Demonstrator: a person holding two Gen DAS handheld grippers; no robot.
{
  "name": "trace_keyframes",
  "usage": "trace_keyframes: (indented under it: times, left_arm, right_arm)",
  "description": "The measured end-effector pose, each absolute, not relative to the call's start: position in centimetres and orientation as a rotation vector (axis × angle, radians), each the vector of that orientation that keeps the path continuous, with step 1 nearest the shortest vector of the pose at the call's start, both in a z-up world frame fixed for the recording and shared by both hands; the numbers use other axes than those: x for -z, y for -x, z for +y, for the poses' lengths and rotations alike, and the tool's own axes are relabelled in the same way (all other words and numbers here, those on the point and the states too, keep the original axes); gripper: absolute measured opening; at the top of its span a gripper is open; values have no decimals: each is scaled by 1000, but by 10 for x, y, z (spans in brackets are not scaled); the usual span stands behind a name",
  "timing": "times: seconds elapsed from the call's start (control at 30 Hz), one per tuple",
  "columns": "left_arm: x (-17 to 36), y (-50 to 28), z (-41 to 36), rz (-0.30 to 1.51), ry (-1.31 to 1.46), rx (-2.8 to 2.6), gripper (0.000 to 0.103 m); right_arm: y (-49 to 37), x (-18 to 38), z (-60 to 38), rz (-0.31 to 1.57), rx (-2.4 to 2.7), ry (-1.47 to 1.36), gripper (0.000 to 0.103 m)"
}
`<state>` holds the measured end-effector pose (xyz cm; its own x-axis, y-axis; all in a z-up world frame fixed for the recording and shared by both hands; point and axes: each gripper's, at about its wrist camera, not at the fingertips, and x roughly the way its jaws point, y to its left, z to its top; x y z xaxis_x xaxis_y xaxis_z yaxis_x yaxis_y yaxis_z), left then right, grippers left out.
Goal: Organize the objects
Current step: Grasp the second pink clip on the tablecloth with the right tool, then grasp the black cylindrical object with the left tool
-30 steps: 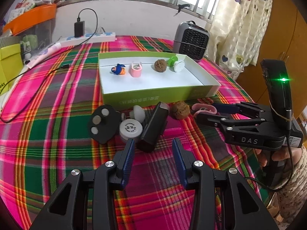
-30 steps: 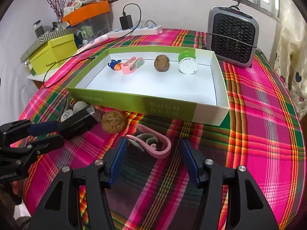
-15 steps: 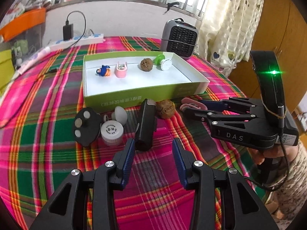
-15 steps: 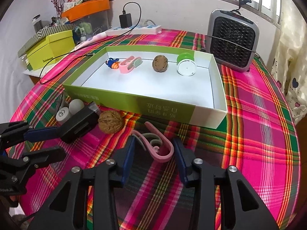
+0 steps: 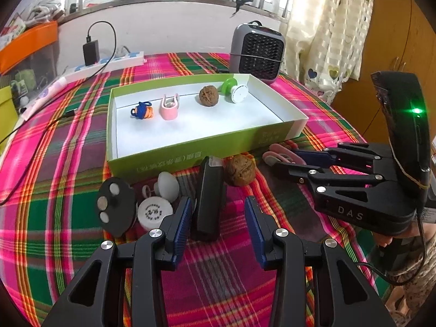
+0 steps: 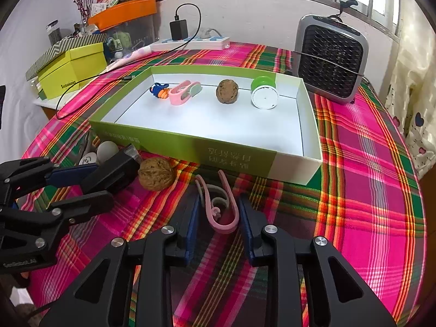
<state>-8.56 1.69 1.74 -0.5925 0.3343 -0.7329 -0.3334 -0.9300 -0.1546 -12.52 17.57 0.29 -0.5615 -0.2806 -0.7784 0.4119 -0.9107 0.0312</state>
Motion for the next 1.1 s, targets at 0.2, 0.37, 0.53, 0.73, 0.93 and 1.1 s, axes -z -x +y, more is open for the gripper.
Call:
trace_keyframes:
  times: [0.2, 0.37, 0.53, 0.73, 0.93, 1.1]
  left_arm:
    - [-15, 92, 20, 11, 1162, -2519, 38]
    - [-15, 96, 23, 52, 1167, -2527, 38]
    - [-15, 98, 26, 82, 1174, -2539, 37]
    - [-14, 99, 28, 95, 1183, -2544, 26]
    - [-11, 101, 27, 84, 1209, -2536, 22]
    - [-11, 101, 26, 84, 1211, -2535, 22]
  right_arm:
    - [126, -3, 176, 218, 2464, -1189, 27]
    - [128, -3, 175, 210, 2465, -1189, 27]
    - [129, -3, 175, 215, 2465, -1187, 27]
    - [128, -3, 174, 216, 2465, -1187, 25]
    - [128, -3, 174, 218, 2465, -1186, 25]
    - [128, -3, 174, 218, 2466, -1186, 25]
